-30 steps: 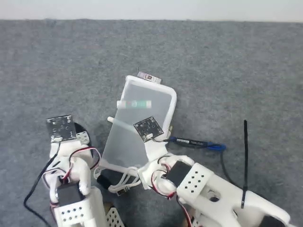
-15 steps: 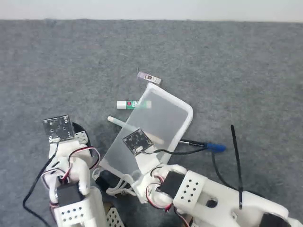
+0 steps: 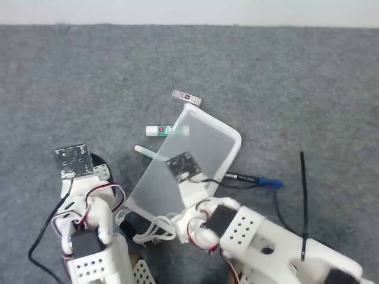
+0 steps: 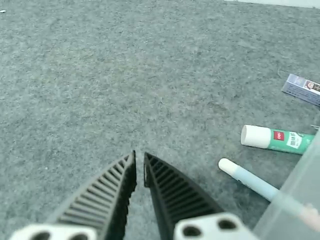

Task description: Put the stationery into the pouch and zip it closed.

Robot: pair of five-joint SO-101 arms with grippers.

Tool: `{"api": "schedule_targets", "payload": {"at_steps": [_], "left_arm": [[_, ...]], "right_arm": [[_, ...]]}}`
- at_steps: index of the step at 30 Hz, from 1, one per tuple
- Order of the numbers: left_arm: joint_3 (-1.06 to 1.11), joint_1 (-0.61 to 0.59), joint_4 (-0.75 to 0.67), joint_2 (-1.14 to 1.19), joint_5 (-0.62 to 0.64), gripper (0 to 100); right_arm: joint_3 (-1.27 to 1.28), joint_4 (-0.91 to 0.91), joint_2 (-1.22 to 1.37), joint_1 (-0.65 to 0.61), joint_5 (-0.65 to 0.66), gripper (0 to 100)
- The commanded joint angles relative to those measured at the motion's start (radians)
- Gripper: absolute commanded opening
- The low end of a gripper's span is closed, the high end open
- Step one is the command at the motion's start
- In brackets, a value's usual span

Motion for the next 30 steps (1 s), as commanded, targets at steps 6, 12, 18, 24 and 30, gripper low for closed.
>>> {"api": "schedule_targets", "payload": {"at_steps": [6,12,18,24,30], "left_arm": [[-0.067,-0.008,-0.029,-0.015,0.018,3],[-0.067,-0.008,-0.029,-0.015,0.018,3],[-0.065,-0.008,-0.029,-0.015,0.018,3],[-0.064,-0.008,-0.026,-0.015,0.018,3],[-0.064,-0.006,-0.025,-0.015,0.018,3]], "right_arm": [[-0.031,-0.079,0.001,0.277,0.152,0.6],[-0.031,-0.148,0.001,0.36,0.169,0.6],[-0.028,-0.246,0.01,0.392,0.169,0.6],[-0.046,-0.406,0.182,0.394,0.167,0.6],[-0.221,-0.461,0.403,0.475,0.169,0.6]]}}
